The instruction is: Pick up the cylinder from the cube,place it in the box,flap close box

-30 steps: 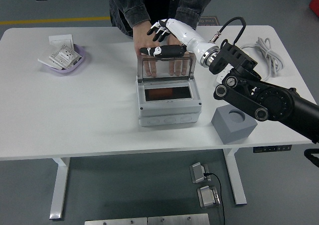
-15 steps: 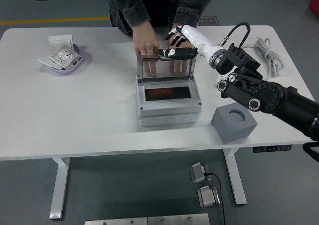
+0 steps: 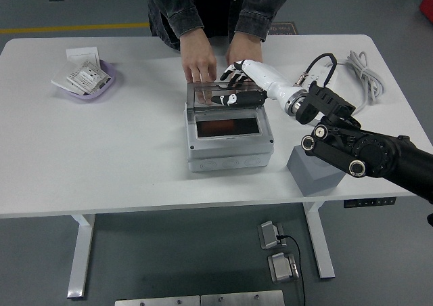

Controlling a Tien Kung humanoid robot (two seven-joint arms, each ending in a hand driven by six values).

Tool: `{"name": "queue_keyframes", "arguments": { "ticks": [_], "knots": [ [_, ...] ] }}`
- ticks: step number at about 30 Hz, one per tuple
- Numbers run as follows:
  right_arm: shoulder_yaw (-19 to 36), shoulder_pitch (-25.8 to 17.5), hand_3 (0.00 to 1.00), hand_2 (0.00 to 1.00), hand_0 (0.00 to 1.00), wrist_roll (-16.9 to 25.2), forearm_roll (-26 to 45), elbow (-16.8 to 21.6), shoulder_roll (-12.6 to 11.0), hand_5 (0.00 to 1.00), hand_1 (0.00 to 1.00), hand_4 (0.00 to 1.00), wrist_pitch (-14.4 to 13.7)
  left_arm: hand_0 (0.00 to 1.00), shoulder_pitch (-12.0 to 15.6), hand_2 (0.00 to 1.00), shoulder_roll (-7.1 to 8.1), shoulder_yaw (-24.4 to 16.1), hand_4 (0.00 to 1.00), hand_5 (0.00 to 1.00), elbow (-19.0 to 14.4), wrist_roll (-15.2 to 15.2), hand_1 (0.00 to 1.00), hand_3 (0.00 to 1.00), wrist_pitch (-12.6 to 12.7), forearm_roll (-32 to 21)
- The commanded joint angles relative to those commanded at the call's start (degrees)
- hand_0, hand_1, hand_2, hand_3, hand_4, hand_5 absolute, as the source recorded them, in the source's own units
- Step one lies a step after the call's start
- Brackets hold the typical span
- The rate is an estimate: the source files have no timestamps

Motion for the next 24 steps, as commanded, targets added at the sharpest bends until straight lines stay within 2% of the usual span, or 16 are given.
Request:
{"name": "queue_keyframes", "arguments": {
  "ticks": [4, 8, 24],
  "knots": [
    [0.15, -0.78, 0.679, 0.581, 0.71, -1.08, -2.21, 4.42, -1.92, 0.615, 0.553, 0.939, 0.14, 0.622, 0.14, 0.604, 0.01, -0.14, 0.643, 0.169, -0.01, 0.01, 0.647, 0.618, 0.0, 0.07],
    [-0.06, -1.25, 0.678, 0.582, 0.71, -1.62, -3.09, 7.18, -2.88, 0.618, 0.554, 0.937, 0.2, 0.622, 0.28, 0.604, 0.06, -0.21, 0.642, 0.168, 0.01, 0.02, 0.647, 0.618, -0.01, 0.12],
    [-0.28, -3.57, 0.69, 0.591, 0.701, -2.63, -4.2, 11.41, -4.6, 0.618, 0.551, 0.934, 0.14, 0.622, 0.25, 0.603, 0.02, -0.9, 0.643, 0.168, -0.02, 0.01, 0.647, 0.617, 0.0, 0.78]
  ]
}}
